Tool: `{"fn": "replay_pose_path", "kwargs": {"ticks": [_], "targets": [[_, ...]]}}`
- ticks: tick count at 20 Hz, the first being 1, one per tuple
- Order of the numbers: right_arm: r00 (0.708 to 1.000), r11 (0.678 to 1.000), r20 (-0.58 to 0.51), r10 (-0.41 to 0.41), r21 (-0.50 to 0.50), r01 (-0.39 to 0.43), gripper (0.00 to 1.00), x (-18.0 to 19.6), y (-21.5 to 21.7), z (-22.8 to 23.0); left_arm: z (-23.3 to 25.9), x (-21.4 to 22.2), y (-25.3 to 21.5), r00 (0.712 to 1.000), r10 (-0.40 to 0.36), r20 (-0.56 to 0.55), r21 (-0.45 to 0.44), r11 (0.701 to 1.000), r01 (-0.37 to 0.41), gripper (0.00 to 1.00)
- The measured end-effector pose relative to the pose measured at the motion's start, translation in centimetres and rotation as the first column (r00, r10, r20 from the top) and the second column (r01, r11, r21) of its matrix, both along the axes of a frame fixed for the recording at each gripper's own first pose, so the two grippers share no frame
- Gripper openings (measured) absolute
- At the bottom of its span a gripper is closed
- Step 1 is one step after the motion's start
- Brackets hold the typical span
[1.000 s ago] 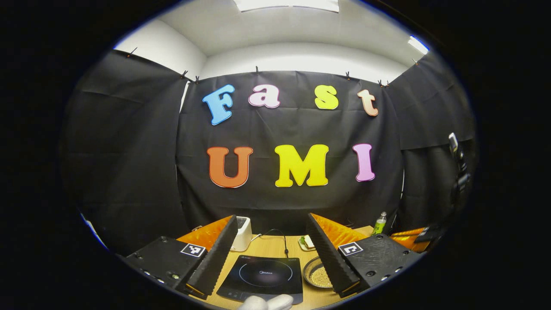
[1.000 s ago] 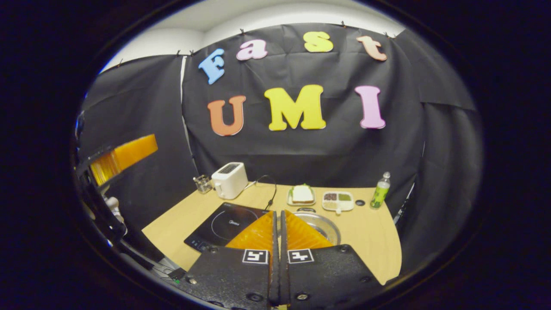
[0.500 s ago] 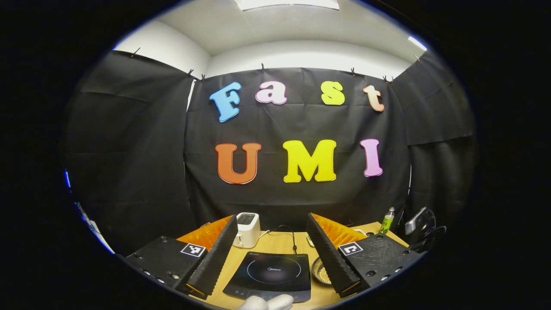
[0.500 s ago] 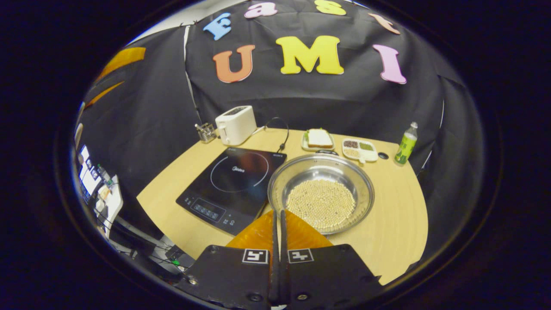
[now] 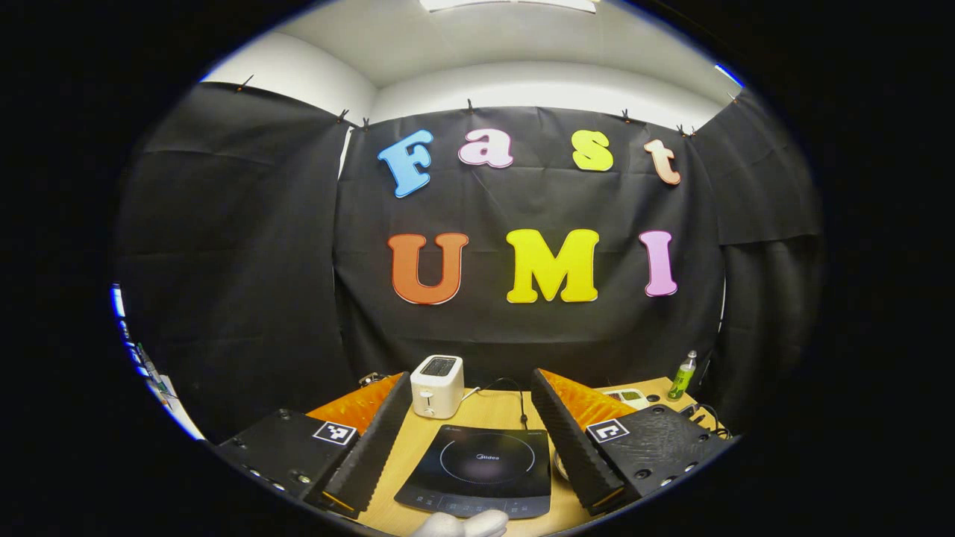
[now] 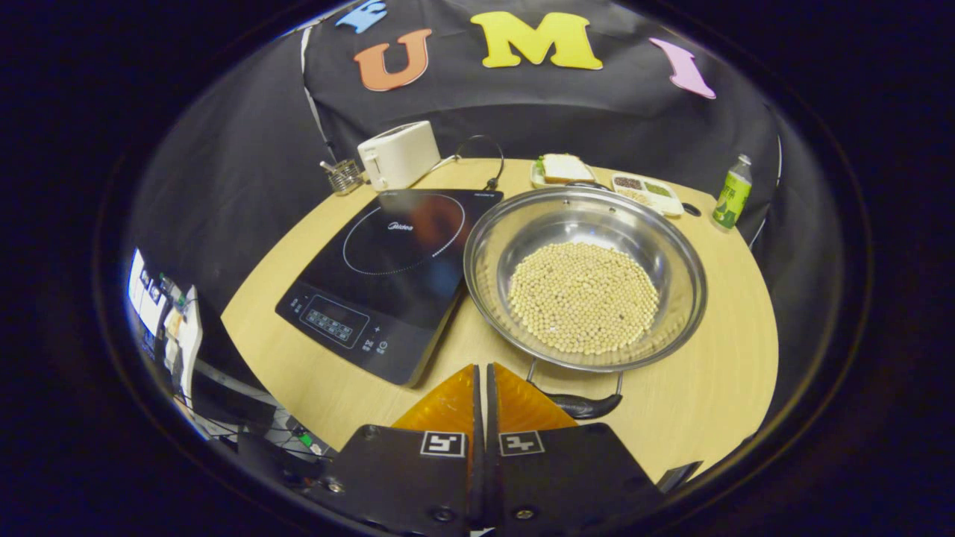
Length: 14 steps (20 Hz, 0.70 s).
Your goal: First push the handle of the pot to place it horizontally, then grasp the pot with both hands and set it on the induction cooktop.
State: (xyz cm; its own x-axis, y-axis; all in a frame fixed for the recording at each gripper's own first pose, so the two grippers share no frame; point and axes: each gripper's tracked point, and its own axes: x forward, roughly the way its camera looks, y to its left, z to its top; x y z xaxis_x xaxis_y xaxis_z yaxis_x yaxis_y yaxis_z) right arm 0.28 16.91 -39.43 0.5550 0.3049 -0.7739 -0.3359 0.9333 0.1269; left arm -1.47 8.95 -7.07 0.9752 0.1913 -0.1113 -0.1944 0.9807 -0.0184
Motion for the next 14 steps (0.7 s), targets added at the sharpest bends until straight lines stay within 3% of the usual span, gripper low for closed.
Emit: {"fn": "replay_pose_path", "kwargs": {"ticks": [6,14], "targets": [[0.998,0.999,-0.055,-0.038,-0.005,0.038,0.0,0.5,-0.7,-2.0,-0.2,0.1,0.6,1.0,0.011,-0.012,0.007,1.0,-0.011,0.96],[0.995,0.998,-0.07,-0.069,-0.005,0.068,0.04,0.1,-2.2,-2.8,-0.7,1.0,0.0,1.0,-0.002,-0.022,0.004,1.0,0.002,0.96]]}}
